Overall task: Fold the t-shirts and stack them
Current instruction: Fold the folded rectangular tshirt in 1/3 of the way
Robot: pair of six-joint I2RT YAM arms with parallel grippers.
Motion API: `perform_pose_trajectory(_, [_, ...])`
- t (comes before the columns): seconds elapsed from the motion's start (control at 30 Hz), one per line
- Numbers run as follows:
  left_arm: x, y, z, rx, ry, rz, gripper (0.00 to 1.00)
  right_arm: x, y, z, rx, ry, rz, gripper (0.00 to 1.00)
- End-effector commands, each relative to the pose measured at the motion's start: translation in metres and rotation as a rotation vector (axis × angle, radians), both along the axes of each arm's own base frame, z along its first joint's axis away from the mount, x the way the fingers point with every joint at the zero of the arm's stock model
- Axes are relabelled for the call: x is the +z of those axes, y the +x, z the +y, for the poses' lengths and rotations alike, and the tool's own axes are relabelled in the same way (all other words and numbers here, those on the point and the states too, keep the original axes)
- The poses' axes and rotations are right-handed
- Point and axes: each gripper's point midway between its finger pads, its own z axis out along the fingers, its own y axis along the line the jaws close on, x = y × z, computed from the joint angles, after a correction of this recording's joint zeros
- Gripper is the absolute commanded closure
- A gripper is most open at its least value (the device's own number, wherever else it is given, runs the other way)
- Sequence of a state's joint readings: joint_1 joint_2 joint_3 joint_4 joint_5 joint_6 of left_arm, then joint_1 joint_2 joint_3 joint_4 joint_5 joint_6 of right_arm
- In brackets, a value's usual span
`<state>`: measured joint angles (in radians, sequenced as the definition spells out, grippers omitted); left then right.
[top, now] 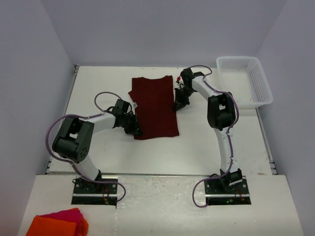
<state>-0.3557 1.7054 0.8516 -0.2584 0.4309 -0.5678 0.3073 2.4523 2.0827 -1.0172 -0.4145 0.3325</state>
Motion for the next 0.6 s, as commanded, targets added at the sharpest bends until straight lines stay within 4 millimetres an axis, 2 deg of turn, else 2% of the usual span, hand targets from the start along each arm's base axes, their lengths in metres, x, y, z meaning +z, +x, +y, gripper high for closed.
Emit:
perform_pose_trajectory(0.0, [-0.021,-0.032,0.023,0.023,0.115,0.093,1.00,0.012,0.006,-0.017,-0.013,-0.051,-0.065,0.97])
perform_pose_trajectory(0.03, [-0.014,-0.029,0.021,0.026,0.107,0.068,1.00,0.016,0.015,-0.016,-0.007,-0.047,-0.119,0.97])
perform_pose_trajectory(0.1, [-0.005,-0.023,0.019,0.039,0.096,0.033,1.00,0.034,0.016,-0.021,-0.017,-0.057,-0.189,0.94])
perform_pose_trajectory(0.17, [0.013,-0.013,0.015,0.044,0.087,-0.035,1.00,0.040,0.019,-0.027,-0.035,-0.075,-0.258,0.92])
perform_pose_trajectory(0.2, [0.018,-0.009,0.017,0.052,0.104,-0.066,1.00,0.067,0.024,-0.026,-0.050,-0.055,-0.337,0.89])
perform_pose_trajectory(0.23, [0.031,-0.003,0.016,0.060,0.102,-0.110,1.00,0.066,0.014,-0.029,-0.051,-0.058,-0.329,0.88])
perform_pose_trajectory(0.27, [0.034,0.000,0.020,0.073,0.125,-0.123,1.00,0.073,0.011,-0.030,-0.055,-0.055,-0.347,0.85])
perform_pose_trajectory(0.3, [0.039,0.002,0.022,0.080,0.134,-0.137,0.99,0.097,0.008,-0.031,-0.073,-0.037,-0.396,0.78])
perform_pose_trajectory(0.33, [0.050,0.008,0.023,0.089,0.137,-0.166,0.98,0.091,-0.007,-0.034,-0.077,-0.040,-0.370,0.75])
perform_pose_trajectory(0.37, [0.052,0.009,0.024,0.093,0.145,-0.172,0.96,0.095,-0.014,-0.034,-0.080,-0.029,-0.379,0.68])
perform_pose_trajectory(0.4, [0.054,0.009,0.027,0.098,0.158,-0.170,0.96,0.101,-0.019,-0.031,-0.090,0.006,-0.397,0.54])
perform_pose_trajectory(0.43, [0.057,0.009,0.026,0.100,0.153,-0.176,0.95,0.104,-0.038,-0.032,-0.088,0.026,-0.389,0.49])
perform_pose_trajectory(0.5, [0.056,0.005,0.027,0.105,0.154,-0.160,0.94,0.107,-0.052,-0.026,-0.099,0.089,-0.384,0.44])
perform_pose_trajectory(0.57, [0.053,-0.002,0.024,0.109,0.129,-0.132,0.93,0.102,-0.078,-0.022,-0.095,0.144,-0.334,0.41])
